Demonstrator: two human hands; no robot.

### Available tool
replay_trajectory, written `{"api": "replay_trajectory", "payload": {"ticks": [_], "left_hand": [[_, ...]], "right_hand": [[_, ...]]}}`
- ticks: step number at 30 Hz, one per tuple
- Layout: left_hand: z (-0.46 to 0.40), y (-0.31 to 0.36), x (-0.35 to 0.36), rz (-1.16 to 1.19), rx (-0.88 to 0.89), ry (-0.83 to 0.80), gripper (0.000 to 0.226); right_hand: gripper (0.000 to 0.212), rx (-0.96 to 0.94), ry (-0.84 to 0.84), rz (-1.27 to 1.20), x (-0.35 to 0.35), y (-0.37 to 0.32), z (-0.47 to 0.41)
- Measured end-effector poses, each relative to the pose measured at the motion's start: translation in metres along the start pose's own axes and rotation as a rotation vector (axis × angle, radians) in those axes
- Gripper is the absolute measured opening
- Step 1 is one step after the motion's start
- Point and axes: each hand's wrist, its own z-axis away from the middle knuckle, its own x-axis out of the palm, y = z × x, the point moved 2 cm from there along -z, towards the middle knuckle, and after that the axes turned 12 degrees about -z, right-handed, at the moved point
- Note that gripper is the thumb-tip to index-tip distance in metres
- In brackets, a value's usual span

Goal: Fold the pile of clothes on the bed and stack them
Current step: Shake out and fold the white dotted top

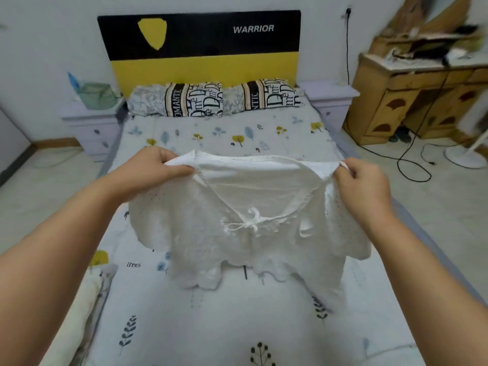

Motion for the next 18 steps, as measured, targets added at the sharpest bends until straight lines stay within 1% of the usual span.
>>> {"api": "replay_trajectory", "payload": {"ticks": [2, 4, 7, 9, 11, 12, 13, 15, 16, 17, 18], "left_hand": [[0.014, 0.001, -0.016, 0.131, -0.017, -0.037, 0.015], [0.030, 0.004, -0.032, 0.187, 0.003, -0.091, 0.010], [0.056, 0.010, -0.055, 0.104, 0.094, -0.148, 0.018], [0.072, 0.014, -0.069, 0.073, 0.149, -0.161, 0.025], [0.088, 0.021, -0.081, 0.089, 0.204, -0.160, 0.021], [0.095, 0.024, -0.086, 0.104, 0.232, -0.157, 0.024], [0.102, 0.026, -0.090, 0.114, 0.262, -0.157, 0.034], [0.110, 0.026, -0.094, 0.116, 0.298, -0.138, 0.062], [0.111, 0.025, -0.093, 0.123, 0.296, -0.132, 0.065], [0.110, 0.025, -0.090, 0.129, 0.286, -0.142, 0.058], [0.107, 0.024, -0.085, 0.140, 0.263, -0.168, 0.041]], "right_hand": [[0.028, -0.015, 0.001, -0.025, -0.014, -0.014, 0.008], [0.031, -0.035, -0.014, -0.036, -0.029, -0.030, 0.018], [0.035, -0.052, -0.049, -0.046, -0.054, -0.053, 0.034], [0.031, -0.056, -0.075, -0.040, -0.070, -0.068, 0.045], [0.028, -0.059, -0.106, -0.022, -0.085, -0.081, 0.055], [0.029, -0.062, -0.128, -0.014, -0.093, -0.086, 0.059], [0.029, -0.063, -0.153, -0.005, -0.099, -0.090, 0.063], [0.030, -0.052, -0.199, 0.016, -0.107, -0.093, 0.067], [0.030, -0.037, -0.222, 0.024, -0.108, -0.091, 0.067], [0.030, -0.013, -0.250, 0.026, -0.108, -0.089, 0.068], [0.031, 0.019, -0.284, 0.031, -0.106, -0.084, 0.067]]}}
